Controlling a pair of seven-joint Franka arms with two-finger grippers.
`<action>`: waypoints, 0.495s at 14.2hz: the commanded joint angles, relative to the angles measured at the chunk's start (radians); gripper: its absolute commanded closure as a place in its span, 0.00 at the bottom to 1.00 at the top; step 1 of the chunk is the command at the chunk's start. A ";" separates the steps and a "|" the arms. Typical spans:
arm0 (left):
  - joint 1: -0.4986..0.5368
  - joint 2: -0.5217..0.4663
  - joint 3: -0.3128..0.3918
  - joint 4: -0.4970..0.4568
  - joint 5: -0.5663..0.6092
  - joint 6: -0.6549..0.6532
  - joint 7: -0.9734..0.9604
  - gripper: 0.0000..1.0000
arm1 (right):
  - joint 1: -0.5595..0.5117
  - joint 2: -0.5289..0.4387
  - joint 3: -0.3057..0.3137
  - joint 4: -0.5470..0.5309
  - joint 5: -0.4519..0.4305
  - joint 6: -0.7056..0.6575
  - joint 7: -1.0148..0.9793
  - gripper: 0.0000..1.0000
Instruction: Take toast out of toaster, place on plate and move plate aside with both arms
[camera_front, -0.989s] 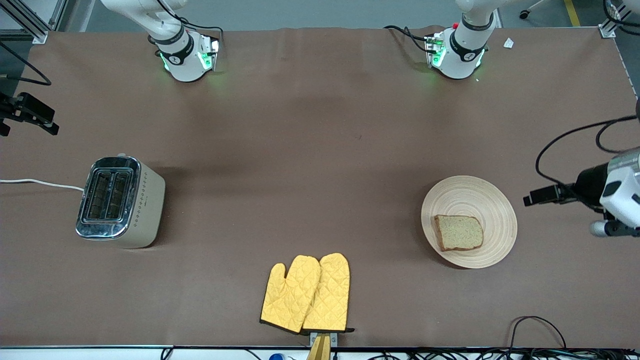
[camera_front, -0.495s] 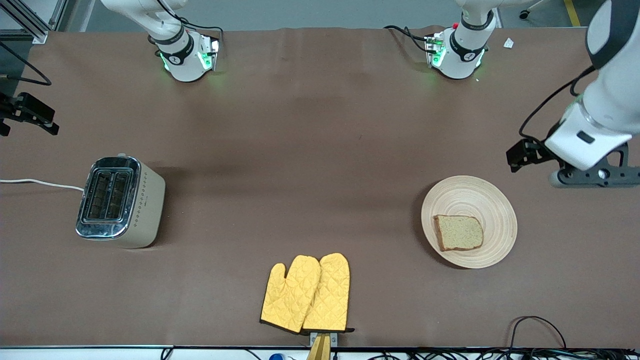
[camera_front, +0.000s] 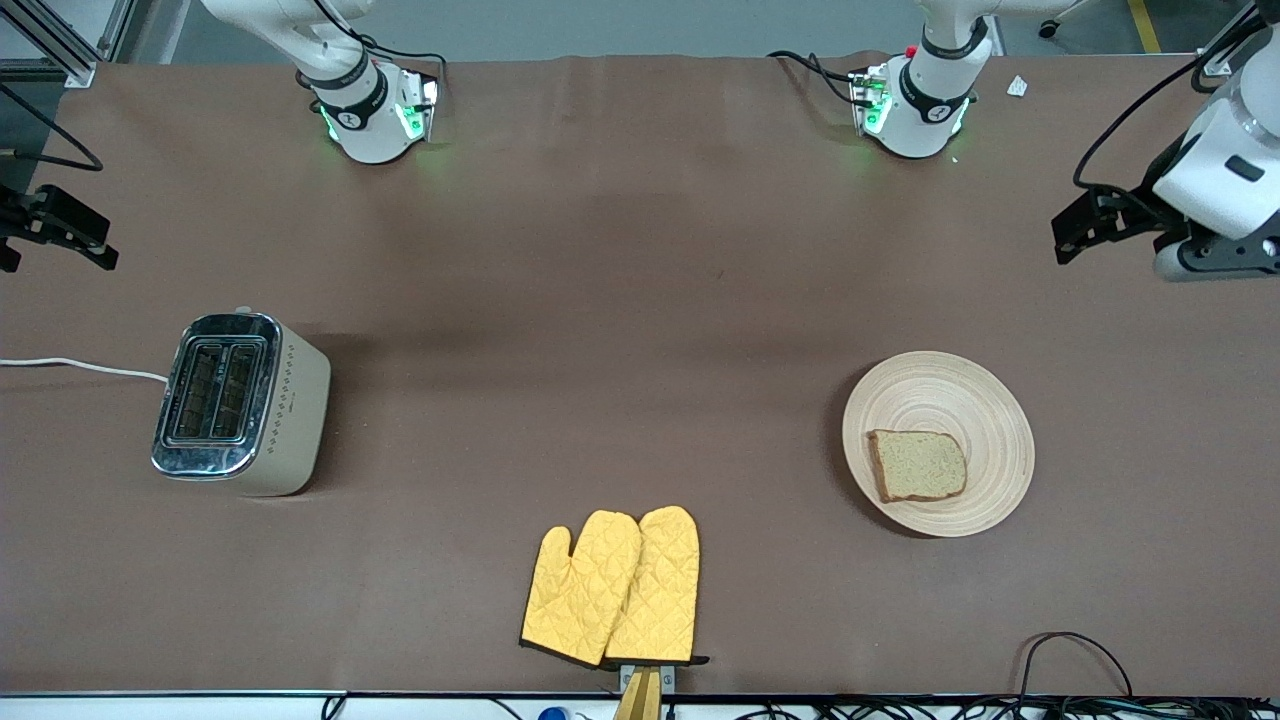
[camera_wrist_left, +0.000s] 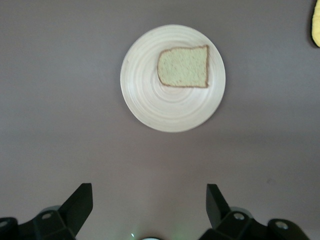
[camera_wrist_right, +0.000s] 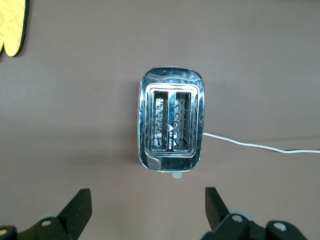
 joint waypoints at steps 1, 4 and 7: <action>-0.007 -0.103 0.020 -0.128 -0.025 0.044 0.013 0.00 | -0.006 -0.009 0.002 -0.007 0.004 -0.003 -0.004 0.00; -0.002 -0.093 0.020 -0.087 -0.031 0.038 0.065 0.00 | -0.005 -0.009 0.004 -0.007 0.004 -0.003 -0.005 0.00; -0.001 -0.056 0.025 -0.029 -0.028 0.012 0.121 0.00 | -0.005 -0.009 0.002 -0.007 0.004 -0.003 -0.005 0.00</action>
